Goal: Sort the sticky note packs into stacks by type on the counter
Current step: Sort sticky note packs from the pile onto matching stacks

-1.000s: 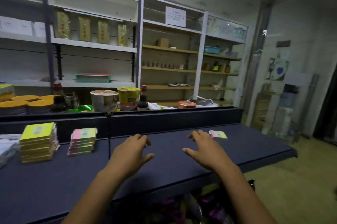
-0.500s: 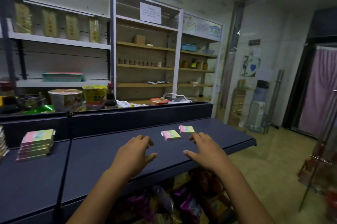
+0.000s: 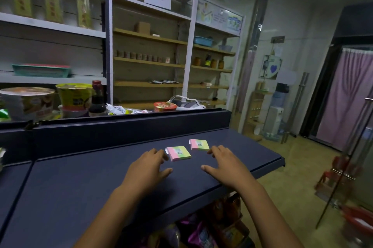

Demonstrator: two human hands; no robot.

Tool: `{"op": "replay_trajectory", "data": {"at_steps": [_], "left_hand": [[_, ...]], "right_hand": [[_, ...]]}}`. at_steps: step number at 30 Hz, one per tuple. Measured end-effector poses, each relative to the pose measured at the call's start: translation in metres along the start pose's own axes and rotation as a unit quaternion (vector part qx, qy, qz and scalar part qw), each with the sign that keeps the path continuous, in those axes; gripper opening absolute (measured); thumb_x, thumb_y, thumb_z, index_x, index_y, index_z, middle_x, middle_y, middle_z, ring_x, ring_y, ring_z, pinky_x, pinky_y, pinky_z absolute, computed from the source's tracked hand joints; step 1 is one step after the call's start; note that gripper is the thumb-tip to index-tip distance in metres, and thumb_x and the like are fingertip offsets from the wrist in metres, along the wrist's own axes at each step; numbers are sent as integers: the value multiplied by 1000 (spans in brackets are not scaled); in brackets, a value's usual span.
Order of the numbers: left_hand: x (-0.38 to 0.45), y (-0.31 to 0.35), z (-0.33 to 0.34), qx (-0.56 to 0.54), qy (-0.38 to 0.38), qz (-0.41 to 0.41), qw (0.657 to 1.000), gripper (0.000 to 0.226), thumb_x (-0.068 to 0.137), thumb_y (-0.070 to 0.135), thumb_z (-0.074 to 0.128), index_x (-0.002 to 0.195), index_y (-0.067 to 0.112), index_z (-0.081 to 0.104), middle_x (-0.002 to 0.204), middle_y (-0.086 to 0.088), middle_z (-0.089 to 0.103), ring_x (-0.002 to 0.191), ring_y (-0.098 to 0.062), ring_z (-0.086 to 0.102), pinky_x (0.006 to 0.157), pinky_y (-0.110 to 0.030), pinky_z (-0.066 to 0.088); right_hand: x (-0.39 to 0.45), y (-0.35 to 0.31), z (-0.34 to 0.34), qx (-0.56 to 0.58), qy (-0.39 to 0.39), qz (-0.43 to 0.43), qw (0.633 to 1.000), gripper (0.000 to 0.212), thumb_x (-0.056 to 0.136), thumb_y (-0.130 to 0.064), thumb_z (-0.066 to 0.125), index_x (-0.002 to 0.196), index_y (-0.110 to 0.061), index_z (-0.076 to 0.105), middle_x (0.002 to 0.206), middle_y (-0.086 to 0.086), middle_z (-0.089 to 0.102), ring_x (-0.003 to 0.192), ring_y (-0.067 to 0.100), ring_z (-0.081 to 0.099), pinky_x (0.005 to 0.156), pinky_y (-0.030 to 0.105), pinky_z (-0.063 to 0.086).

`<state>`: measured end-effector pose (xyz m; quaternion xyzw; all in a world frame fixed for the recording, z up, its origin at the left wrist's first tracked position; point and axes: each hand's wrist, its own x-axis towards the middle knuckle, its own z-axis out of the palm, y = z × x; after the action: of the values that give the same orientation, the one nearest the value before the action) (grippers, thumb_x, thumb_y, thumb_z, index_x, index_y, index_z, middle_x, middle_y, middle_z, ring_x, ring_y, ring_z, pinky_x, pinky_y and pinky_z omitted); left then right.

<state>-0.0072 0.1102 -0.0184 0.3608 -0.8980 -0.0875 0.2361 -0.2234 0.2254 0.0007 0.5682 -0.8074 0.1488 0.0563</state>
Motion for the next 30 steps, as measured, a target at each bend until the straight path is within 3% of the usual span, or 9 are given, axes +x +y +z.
{"op": "replay_trajectory", "data": {"at_steps": [16,20,27,30], "left_hand": [[101,-9,60,-16,10,-47,999,39,88,53,60,121,35,51,120,15,52,114,-9,49,83,-29,47],[110,-9,85,-70,25,-79,994,41,83,56,65,117,35,53,115,18,49,109,-6,51,84,-31,49],[116,-26,95,-105,29,-99,989,58,73,62,72,119,32,53,116,18,47,108,-5,54,89,-35,52],[115,-30,96,-109,-4,-115,987,91,51,89,59,121,31,53,114,16,43,111,-6,50,95,-30,48]], "right_hand": [[103,59,23,12,-7,-47,999,50,92,-54,57,132,-26,45,127,-6,49,122,13,45,95,33,46],[128,79,29,16,-27,-66,997,50,91,-53,58,131,-26,46,127,-6,48,122,14,45,96,35,46],[158,95,47,57,-24,-95,994,51,90,-52,60,131,-25,48,131,-5,49,126,16,44,99,38,46],[163,92,56,71,-31,-102,992,51,88,-55,61,129,-27,48,128,-6,49,123,17,45,96,39,47]]}}
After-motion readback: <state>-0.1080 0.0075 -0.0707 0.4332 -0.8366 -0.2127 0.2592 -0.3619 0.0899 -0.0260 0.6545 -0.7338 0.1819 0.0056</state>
